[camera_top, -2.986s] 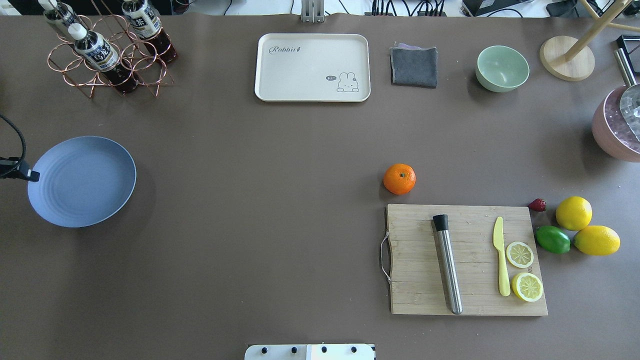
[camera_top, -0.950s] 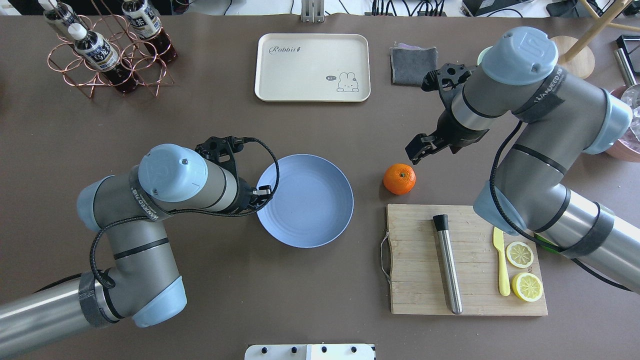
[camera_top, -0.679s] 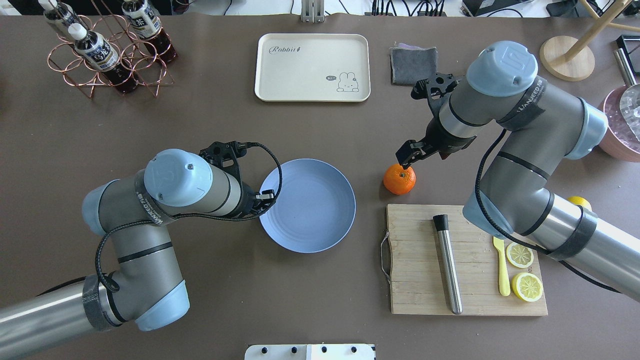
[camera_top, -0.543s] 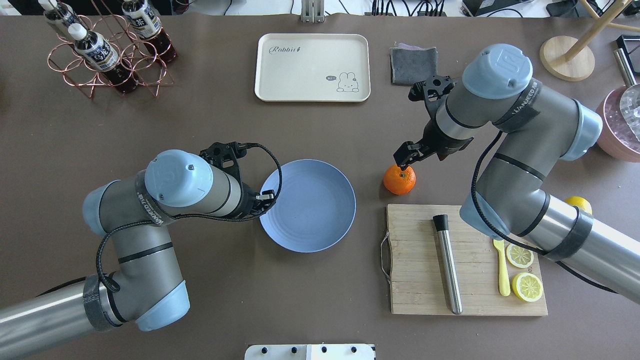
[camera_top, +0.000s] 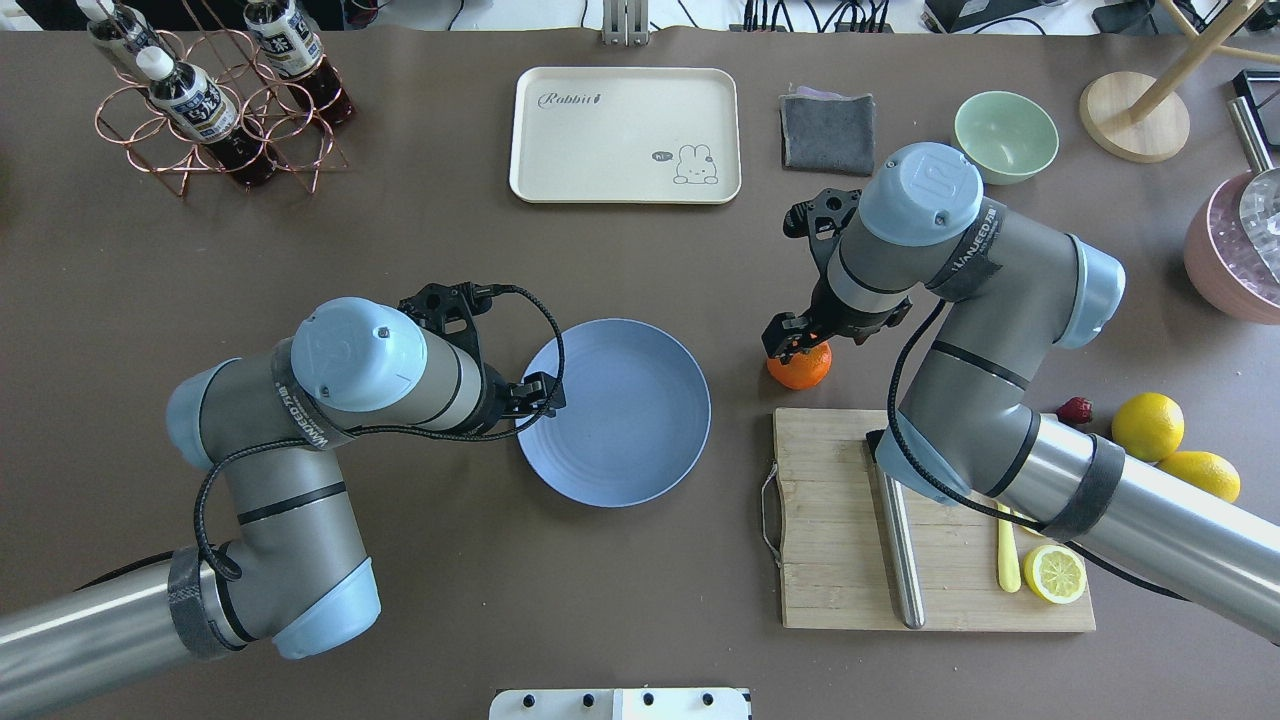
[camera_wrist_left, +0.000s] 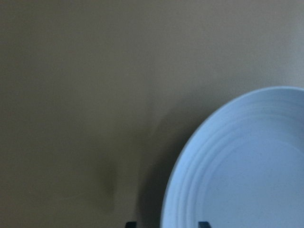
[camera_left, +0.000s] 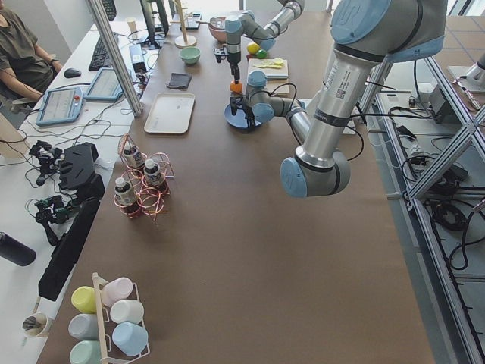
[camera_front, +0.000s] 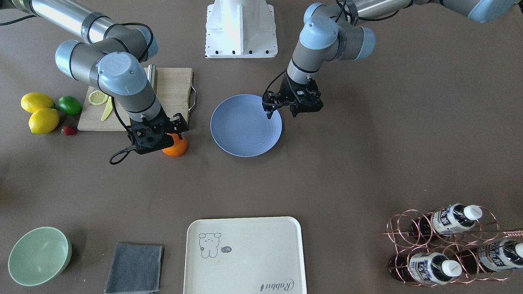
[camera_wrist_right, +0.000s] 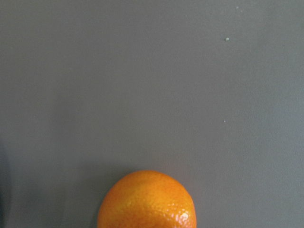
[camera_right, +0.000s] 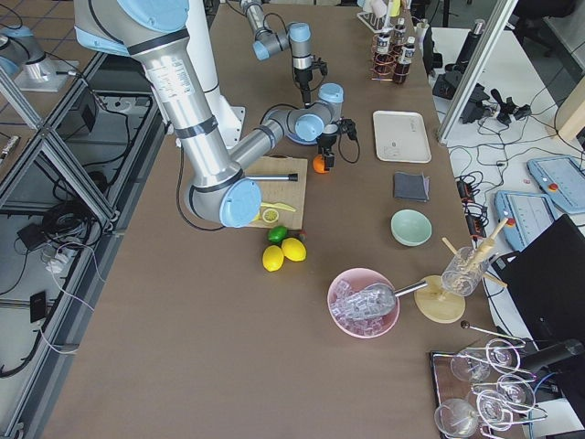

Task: Pick orange to plate
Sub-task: 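Lower the right gripper onto the orange while the left gripper holds the plate, then close the right gripper on the orange and lift it, then carry the orange over the blue plate and release it while the left arm withdraws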

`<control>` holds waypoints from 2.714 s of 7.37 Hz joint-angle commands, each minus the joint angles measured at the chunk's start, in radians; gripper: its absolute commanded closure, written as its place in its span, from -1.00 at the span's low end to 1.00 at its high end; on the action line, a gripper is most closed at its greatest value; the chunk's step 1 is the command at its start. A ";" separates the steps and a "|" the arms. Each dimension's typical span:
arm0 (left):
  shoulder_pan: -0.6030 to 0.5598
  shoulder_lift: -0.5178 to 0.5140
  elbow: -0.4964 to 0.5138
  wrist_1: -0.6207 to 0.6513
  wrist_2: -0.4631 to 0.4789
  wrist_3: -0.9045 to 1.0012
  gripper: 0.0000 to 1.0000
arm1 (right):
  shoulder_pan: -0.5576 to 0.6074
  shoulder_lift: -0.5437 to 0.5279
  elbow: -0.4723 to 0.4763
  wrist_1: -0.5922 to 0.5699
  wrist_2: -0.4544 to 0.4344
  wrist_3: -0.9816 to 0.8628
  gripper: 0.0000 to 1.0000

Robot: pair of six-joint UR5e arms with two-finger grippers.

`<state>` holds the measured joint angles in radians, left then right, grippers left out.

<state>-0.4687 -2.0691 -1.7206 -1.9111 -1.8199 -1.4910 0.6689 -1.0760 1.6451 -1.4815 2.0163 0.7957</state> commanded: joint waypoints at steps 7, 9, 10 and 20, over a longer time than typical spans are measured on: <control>-0.004 0.003 -0.002 0.001 0.001 -0.003 -0.94 | -0.035 0.016 -0.047 0.064 -0.007 0.036 0.99; -0.039 0.010 -0.034 0.003 -0.001 -0.003 -0.94 | -0.017 0.110 -0.034 0.002 0.002 0.051 1.00; -0.079 0.039 -0.074 0.006 -0.004 0.012 -0.94 | -0.044 0.208 -0.031 -0.113 -0.011 0.094 1.00; -0.226 0.191 -0.109 0.001 -0.128 0.339 -0.94 | -0.247 0.317 -0.183 0.046 -0.209 0.313 -0.23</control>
<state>-0.6962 -1.8749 -1.8300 -1.9100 -1.9481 -1.1510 0.4228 -0.7587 1.4678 -1.4444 1.8061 1.0930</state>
